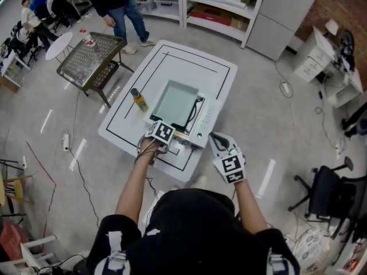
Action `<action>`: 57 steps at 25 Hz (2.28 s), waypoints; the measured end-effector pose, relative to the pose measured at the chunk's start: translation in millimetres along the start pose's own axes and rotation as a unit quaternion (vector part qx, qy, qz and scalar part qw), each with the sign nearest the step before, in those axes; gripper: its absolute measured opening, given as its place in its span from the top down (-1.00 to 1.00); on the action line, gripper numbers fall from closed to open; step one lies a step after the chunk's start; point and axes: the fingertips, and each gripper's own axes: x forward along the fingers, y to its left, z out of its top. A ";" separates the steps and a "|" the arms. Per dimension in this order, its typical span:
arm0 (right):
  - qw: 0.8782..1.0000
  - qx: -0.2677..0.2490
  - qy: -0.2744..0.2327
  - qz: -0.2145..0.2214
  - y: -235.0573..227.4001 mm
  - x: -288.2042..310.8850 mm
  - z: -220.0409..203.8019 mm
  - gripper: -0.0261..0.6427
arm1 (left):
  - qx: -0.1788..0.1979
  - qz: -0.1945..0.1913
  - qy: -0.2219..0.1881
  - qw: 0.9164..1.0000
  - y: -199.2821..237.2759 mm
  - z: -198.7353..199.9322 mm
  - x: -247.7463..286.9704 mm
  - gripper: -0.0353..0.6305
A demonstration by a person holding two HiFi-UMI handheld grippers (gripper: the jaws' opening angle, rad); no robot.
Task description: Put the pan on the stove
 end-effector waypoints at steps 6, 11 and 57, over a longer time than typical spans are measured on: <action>1.000 -0.003 0.001 0.004 2.7 0.8 -0.7 0.81 | -0.011 -0.040 0.013 0.999 -8.5 0.5 -9.0 0.73; 1.000 -0.003 0.002 0.007 3.6 0.6 -0.4 0.81 | -0.019 -0.040 -0.008 0.999 -6.8 7.4 -14.1 0.63; 1.000 -0.003 -0.010 0.006 23.0 -4.3 19.0 0.82 | -0.031 0.036 -0.309 0.950 9.9 22.6 -149.9 0.59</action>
